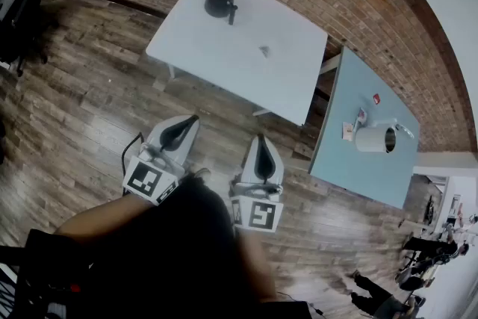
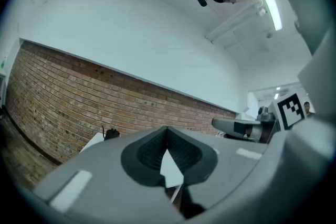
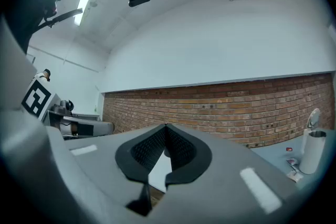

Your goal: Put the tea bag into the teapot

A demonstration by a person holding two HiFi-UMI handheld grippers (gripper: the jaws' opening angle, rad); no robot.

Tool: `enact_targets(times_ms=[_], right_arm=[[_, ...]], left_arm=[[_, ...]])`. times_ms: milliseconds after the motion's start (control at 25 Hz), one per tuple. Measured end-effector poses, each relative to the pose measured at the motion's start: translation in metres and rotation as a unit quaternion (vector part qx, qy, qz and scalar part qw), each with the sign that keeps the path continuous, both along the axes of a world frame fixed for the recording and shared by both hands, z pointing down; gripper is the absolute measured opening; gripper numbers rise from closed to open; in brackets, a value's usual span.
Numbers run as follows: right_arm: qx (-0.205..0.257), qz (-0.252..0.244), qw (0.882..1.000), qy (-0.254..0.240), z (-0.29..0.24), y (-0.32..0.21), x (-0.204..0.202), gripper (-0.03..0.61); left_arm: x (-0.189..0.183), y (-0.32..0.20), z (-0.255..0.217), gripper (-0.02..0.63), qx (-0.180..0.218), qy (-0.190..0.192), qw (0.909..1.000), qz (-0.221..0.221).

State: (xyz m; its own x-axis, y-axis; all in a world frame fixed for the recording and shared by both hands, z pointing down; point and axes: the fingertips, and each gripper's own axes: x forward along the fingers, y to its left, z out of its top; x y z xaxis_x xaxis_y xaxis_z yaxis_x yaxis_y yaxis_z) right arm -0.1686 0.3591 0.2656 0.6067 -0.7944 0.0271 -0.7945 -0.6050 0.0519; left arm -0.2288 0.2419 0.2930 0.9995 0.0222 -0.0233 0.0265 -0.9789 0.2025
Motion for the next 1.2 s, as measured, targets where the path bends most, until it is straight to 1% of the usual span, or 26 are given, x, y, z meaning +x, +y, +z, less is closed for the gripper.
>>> enact_targets(times_ms=[280, 480, 560, 720, 800, 880, 1040, 1200], right_arm=[[-0.001, -0.001, 1.000, -0.003, 0.003, -0.004, -0.013, 0.000], [0.034, -0.004, 0.999, -0.017, -0.002, -0.004, -0.017, 0.002], [0.029, -0.002, 0.999, -0.016, 0.002, -0.001, -0.016, 0.002], [0.027, 0.002, 0.999, -0.025, 0.007, 0.007, -0.016, 0.002], [0.032, 0.001, 0.999, -0.027, 0.006, 0.008, -0.015, 0.003], [0.027, 0.000, 0.999, -0.028, 0.009, 0.012, -0.013, 0.002], [0.029, 0.003, 0.999, -0.032, 0.010, 0.020, -0.007, 0.002], [0.018, 0.008, 1.000, -0.018, 0.009, 0.027, 0.005, 0.002]], left_arm=[[-0.011, -0.004, 0.002, 0.000, -0.004, -0.004, 1.0000, -0.003], [-0.017, -0.009, 0.003, 0.000, -0.005, -0.007, 0.9999, -0.012], [-0.018, -0.008, 0.004, 0.000, -0.006, -0.008, 0.9999, -0.011], [-0.019, -0.003, 0.009, 0.000, -0.025, -0.010, 0.9996, -0.012], [-0.017, 0.001, 0.010, 0.000, -0.020, -0.013, 0.9996, -0.012], [-0.015, 0.006, 0.011, 0.000, -0.014, -0.015, 0.9997, -0.011], [-0.007, 0.017, 0.007, 0.000, 0.003, -0.009, 0.9999, -0.008], [0.001, 0.011, -0.001, 0.000, 0.022, 0.000, 0.9996, -0.018]])
